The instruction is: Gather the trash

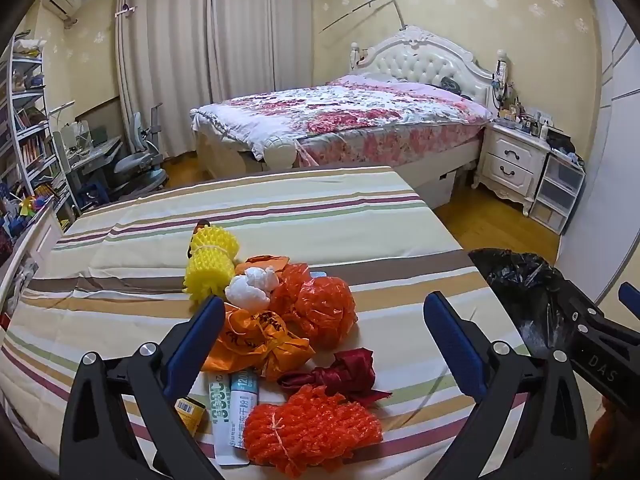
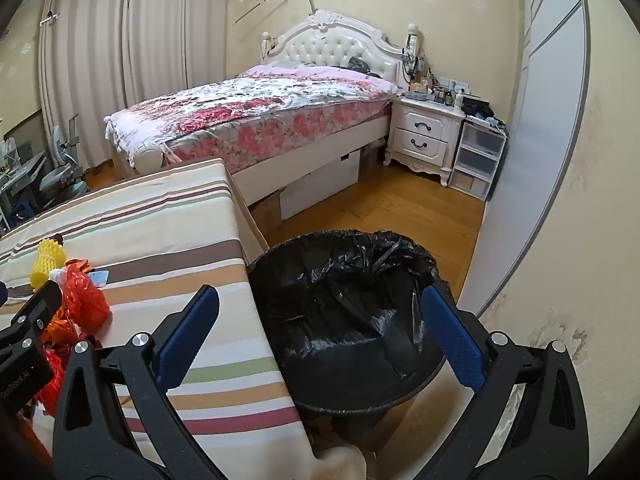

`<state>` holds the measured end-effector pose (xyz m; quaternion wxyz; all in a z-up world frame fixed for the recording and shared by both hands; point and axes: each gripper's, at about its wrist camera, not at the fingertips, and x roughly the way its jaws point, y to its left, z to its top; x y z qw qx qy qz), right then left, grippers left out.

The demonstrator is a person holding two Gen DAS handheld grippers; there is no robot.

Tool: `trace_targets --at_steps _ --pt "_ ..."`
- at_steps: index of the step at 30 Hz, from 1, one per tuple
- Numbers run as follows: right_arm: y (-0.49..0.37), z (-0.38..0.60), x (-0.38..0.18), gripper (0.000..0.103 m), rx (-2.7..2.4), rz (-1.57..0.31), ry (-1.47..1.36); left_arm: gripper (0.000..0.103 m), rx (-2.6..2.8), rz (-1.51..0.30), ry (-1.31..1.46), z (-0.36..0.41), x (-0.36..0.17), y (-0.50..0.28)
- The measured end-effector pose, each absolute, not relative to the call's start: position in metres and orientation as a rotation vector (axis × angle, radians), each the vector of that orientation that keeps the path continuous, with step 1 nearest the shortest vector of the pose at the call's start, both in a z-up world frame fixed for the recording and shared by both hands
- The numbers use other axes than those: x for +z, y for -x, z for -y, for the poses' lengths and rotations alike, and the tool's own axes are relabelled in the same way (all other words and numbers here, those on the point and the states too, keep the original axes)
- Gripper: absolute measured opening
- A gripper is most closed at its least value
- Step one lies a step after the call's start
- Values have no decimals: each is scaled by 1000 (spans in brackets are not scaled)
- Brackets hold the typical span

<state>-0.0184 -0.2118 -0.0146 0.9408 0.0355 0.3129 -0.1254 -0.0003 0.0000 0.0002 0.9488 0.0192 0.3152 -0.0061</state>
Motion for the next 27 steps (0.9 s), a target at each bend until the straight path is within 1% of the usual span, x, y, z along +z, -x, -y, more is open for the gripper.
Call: trace_targets --at_steps 27 --pt "20 215 -16 99 -257 -636 -70 97 -9 -642 -52 1 0 0"
